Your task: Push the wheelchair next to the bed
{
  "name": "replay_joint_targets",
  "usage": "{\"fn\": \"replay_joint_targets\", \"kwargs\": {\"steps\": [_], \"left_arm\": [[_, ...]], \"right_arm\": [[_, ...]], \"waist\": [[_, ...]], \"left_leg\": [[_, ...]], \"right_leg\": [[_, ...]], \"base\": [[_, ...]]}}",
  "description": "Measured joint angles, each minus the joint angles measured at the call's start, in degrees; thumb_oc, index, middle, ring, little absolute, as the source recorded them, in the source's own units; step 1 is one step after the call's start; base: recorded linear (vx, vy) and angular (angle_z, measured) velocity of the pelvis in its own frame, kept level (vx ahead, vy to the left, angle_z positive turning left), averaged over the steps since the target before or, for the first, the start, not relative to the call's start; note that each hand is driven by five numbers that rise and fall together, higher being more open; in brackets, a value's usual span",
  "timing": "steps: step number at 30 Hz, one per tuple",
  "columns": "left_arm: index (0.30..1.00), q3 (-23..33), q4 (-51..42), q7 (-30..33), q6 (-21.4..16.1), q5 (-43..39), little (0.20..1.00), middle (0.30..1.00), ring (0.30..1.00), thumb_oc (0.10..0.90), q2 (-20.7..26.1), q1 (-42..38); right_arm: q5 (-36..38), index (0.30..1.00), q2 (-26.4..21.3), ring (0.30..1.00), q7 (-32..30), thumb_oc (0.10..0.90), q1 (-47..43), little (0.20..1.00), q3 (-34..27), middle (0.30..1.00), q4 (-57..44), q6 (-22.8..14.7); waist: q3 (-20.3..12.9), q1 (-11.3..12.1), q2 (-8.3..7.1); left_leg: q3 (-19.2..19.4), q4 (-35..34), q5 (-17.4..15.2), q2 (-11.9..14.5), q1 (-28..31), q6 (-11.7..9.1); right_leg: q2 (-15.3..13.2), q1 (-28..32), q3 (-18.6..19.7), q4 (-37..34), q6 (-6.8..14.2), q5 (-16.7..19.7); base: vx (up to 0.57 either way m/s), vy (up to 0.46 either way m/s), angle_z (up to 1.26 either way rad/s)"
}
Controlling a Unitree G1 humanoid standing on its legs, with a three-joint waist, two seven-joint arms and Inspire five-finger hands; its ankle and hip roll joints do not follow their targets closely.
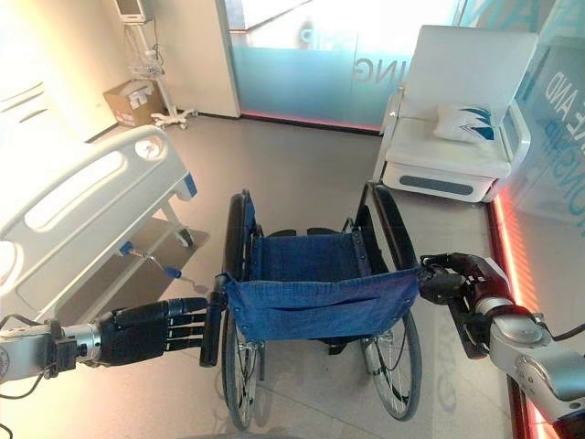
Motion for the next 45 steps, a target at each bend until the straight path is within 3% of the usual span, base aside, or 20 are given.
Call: {"fn": "replay_joint_targets", "kwargs": {"steps": [7, 10, 13, 15, 19, 23, 27, 32, 37, 45], "left_arm": [[0.900, -4.54, -0.13, -10.28, -0.82, 15.62, 0.900, 0.900, 0.900, 0.800, 3.04, -4.66], [0.900, -13.25, -5.09, -19.52, -1.96, 21.38, 0.900, 0.900, 0.900, 0.800, 3.85, -5.42], [0.900, -16.44, -5.82, -22.17, -2.00, 24.22, 0.900, 0.900, 0.900, 0.800, 4.38, -5.40], [0.900, -16.81, -7.11, -24.27, -4.79, 30.76, 0.900, 0.900, 0.900, 0.800, 4.96, -5.47], [0.900, -16.44, -10.11, -23.54, -6.86, 36.53, 0.900, 0.900, 0.900, 0.800, 6.46, -5.36], [0.900, -10.49, -10.75, -23.32, -6.55, 34.64, 0.900, 0.900, 0.900, 0.800, 6.77, -1.55], [0.900, -8.72, -10.71, -22.20, -4.97, 30.61, 0.900, 0.900, 0.900, 0.800, 6.90, 0.29], [0.900, -8.59, -10.64, -11.89, -3.12, 20.60, 0.900, 0.900, 0.900, 0.800, 6.34, 0.64], [0.900, -5.17, -9.59, 0.01, -0.21, 9.52, 0.900, 0.900, 0.900, 0.800, 1.04, 0.78], [0.900, -5.66, -7.20, 8.67, 0.48, -5.49, 0.900, 0.900, 0.900, 0.800, -2.89, 1.40]], "right_arm": [[0.05, 0.300, -0.07, 0.300, -0.09, 0.400, -0.78, 0.300, 2.01, 0.300, 0.15, -0.36], [0.14, 0.300, -0.07, 0.300, -0.09, 0.400, -2.98, 0.300, 4.65, 0.300, -0.02, -1.16], [2.31, 0.300, -0.37, 0.300, -0.08, 0.400, -2.56, 0.300, 5.05, 0.300, -0.67, -1.63], [2.32, 0.300, -0.67, 0.300, -0.08, 0.400, -2.36, 0.300, 5.79, 0.300, -0.74, -2.39], [3.96, 0.300, -1.76, 0.300, -0.08, 0.400, -2.07, 0.300, 5.99, 0.300, -0.93, -2.95], [4.46, 0.300, -2.49, 0.300, -0.07, 0.400, -0.52, 0.300, 4.46, 0.300, -2.26, -2.94], [4.50, 0.300, -2.49, 0.300, -0.02, 0.400, -0.38, 0.300, 4.06, 0.300, -2.48, -2.93], [4.49, 0.300, -2.43, 0.300, -0.02, 0.400, -0.58, 0.300, 3.76, 0.300, -2.15, -2.82], [4.48, 0.300, -1.73, 0.300, -0.02, 0.400, -0.44, 0.300, 2.47, 0.300, -1.88, -1.48], [4.11, 0.300, -0.85, 0.300, -0.03, 0.400, -0.45, 0.300, 2.05, 0.300, -1.63, -0.94]], "waist": [[-0.69, -1.24, -0.38], [-0.72, -2.91, -0.73], [-0.68, -3.45, -1.02], [-0.67, -3.98, -1.16], [-0.55, -4.24, -0.95], [-0.32, -4.26, -0.56], [-0.24, -4.39, -0.47], [-0.12, -3.67, -0.32], [-0.04, -2.97, -0.20], [0.06, -2.74, -0.34]], "left_leg": [[0.13, 0.00, 0.00, -0.18, 0.02, 0.01], [0.30, 0.00, 0.01, -0.15, 0.07, 0.02], [0.43, 0.00, 0.00, 0.01, 0.23, 0.05], [0.52, -0.01, -0.01, -0.01, 0.24, 0.03], [0.49, -0.02, -0.20, 0.07, -0.02, -0.25], [0.50, -0.01, -0.22, 0.08, -0.26, -0.23], [0.51, 0.00, -0.08, 0.06, -0.27, 0.09], [0.47, 0.01, -0.06, 0.09, 0.03, 0.10], [0.42, 0.00, -0.10, 0.20, 0.04, 0.05], [0.37, 0.01, -0.05, 0.22, 0.54, 0.09]], "right_leg": [[-0.20, -0.03, 0.03, 0.00, 0.13, 0.07], [-0.21, -0.17, 0.12, 0.00, 0.15, 0.08], [-0.03, -0.35, 0.25, 0.00, 0.14, 0.08], [-0.10, -0.31, 0.22, -0.03, 0.14, 0.08], [-0.10, -0.48, 0.18, -0.23, 0.12, 0.03], [-0.11, -0.70, 0.17, -0.23, 0.11, 0.02], [-0.10, -0.71, 0.15, -0.22, 0.11, 0.03], [-0.02, -0.63, 0.06, -0.21, 0.11, 0.03], [0.04, -0.37, 0.05, -0.23, 0.08, 0.01], [0.10, -0.14, 0.04, -0.22, 0.05, 0.03]], "base": [[0.00, 0.000, 0.00], [-0.01, -0.002, -0.05], [-0.01, 0.000, -0.11], [0.00, 0.000, 0.00], [-0.01, 0.000, 0.01], [0.00, 0.000, 0.00], [0.00, 0.000, 0.00], [0.00, 0.000, 0.00], [0.00, 0.001, 0.02], [0.00, 0.000, 0.00]]}}
